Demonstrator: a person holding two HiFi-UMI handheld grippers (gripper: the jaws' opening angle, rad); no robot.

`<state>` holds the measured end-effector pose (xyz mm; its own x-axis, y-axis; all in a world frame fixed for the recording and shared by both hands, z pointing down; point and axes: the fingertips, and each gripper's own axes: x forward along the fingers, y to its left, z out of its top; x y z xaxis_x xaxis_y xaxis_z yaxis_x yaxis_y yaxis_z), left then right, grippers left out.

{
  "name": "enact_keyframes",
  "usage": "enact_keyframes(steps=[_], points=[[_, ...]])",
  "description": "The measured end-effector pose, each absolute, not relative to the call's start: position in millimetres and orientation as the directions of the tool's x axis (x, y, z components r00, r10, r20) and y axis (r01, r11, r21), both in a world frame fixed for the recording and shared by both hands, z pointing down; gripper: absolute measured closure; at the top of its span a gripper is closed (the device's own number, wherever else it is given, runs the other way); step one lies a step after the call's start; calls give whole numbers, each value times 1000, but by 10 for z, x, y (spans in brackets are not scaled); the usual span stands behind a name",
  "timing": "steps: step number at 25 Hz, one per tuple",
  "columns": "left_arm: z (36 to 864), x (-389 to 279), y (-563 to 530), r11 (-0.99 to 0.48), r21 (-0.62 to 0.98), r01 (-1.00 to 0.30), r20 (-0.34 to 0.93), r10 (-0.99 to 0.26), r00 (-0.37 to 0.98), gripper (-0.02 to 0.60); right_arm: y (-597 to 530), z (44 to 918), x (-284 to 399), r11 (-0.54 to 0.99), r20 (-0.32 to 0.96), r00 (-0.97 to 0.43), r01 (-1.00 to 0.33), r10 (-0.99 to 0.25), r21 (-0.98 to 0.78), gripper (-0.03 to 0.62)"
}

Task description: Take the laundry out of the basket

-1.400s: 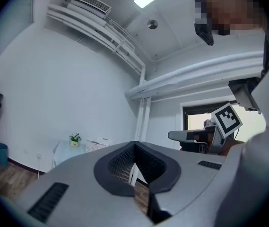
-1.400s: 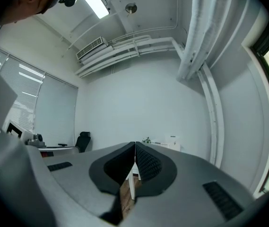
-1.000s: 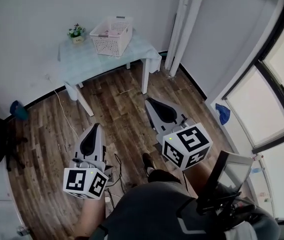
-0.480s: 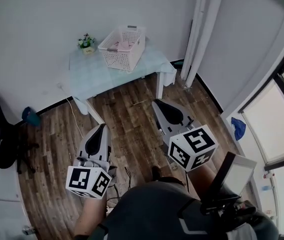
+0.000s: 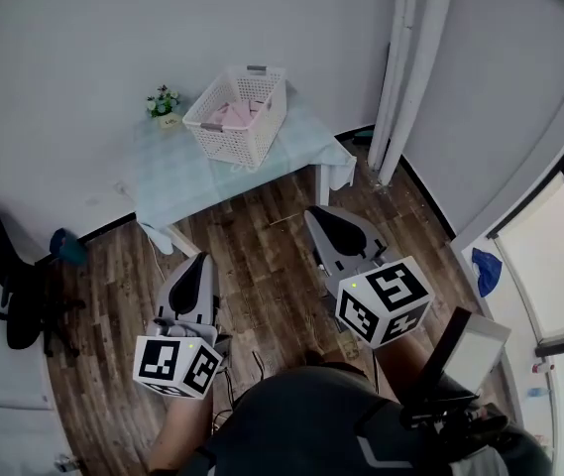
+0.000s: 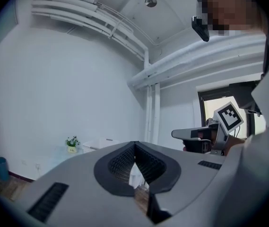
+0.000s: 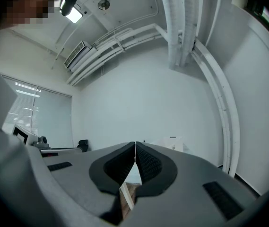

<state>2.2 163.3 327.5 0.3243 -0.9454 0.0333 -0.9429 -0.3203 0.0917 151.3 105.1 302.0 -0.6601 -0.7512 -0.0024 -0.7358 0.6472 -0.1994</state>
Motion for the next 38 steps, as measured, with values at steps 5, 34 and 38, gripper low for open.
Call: enact_keyframes(steps=[5,34,38], points=[[3394,53,1324,-300,93,-949,78,-948,308,572,663,3121,1574,637,-7,-654,-735,-757,-234,580],[3389,-1445,-254,-379,128,-917,48,-921,387,572,-796,3079,19,644,32,-648,-760,-761,-94,580],[3469,-1728,-390,-387,152,-910,51,-916,398,572,-952,3105,-174,628,52,-634,-773,-772,-88,580]])
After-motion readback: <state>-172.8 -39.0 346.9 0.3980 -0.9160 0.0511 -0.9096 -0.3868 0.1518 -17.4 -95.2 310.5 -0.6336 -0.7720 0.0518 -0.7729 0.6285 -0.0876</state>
